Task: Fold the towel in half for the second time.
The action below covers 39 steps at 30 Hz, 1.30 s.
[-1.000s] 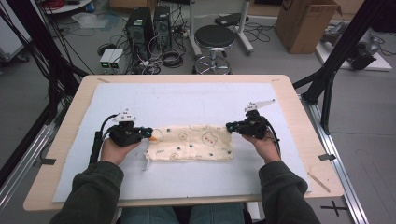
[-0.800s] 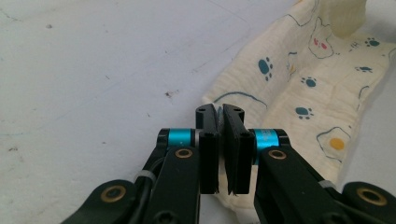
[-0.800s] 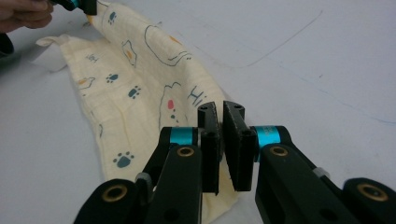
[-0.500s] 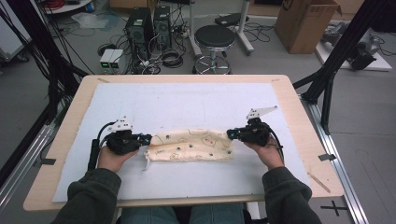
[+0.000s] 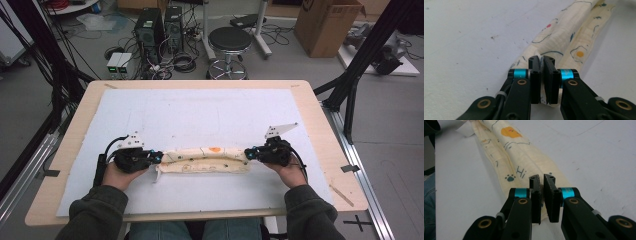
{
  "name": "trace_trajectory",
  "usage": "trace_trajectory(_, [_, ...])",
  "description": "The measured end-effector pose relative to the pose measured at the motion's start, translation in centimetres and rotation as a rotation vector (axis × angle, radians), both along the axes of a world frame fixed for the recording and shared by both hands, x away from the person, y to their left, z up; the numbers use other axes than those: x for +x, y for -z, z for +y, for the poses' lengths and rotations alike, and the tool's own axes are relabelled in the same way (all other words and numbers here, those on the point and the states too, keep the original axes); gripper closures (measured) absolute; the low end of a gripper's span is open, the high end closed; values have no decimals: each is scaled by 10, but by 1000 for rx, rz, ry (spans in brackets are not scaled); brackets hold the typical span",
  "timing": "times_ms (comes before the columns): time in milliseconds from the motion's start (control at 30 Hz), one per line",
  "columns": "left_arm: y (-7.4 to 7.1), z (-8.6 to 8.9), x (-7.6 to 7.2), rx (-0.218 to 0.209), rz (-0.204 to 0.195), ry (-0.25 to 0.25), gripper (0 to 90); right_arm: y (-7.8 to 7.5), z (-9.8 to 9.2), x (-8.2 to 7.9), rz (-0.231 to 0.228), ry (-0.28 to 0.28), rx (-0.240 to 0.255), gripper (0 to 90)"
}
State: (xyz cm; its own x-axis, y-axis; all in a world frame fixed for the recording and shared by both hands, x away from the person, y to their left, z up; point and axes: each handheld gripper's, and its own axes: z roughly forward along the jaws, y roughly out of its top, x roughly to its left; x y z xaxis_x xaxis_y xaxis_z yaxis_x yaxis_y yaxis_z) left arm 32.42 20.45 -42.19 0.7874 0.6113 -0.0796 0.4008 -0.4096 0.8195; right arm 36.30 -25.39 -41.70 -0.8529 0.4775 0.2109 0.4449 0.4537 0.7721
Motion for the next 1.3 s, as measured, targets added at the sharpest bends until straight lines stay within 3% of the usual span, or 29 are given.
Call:
trace_trajectory(133, [-1,-1,-6,11,-10,10,841,5,-3,-4,4,6,-7,845])
trace_trajectory(400, [11,4,-15,5,7,3,841,14,-2,-12,1,-7,-38,845])
trace_trajectory(900, [18,9,-23,31,9,10,842,22,-3,-23,1,-3,-35,840])
trace_trajectory(1167, [18,9,-26,28,10,15,818,22,-3,-26,-16,-4,-33,745])
trace_trajectory(1300, [17,9,-28,26,16,19,761,21,-4,-28,-12,1,-16,675])
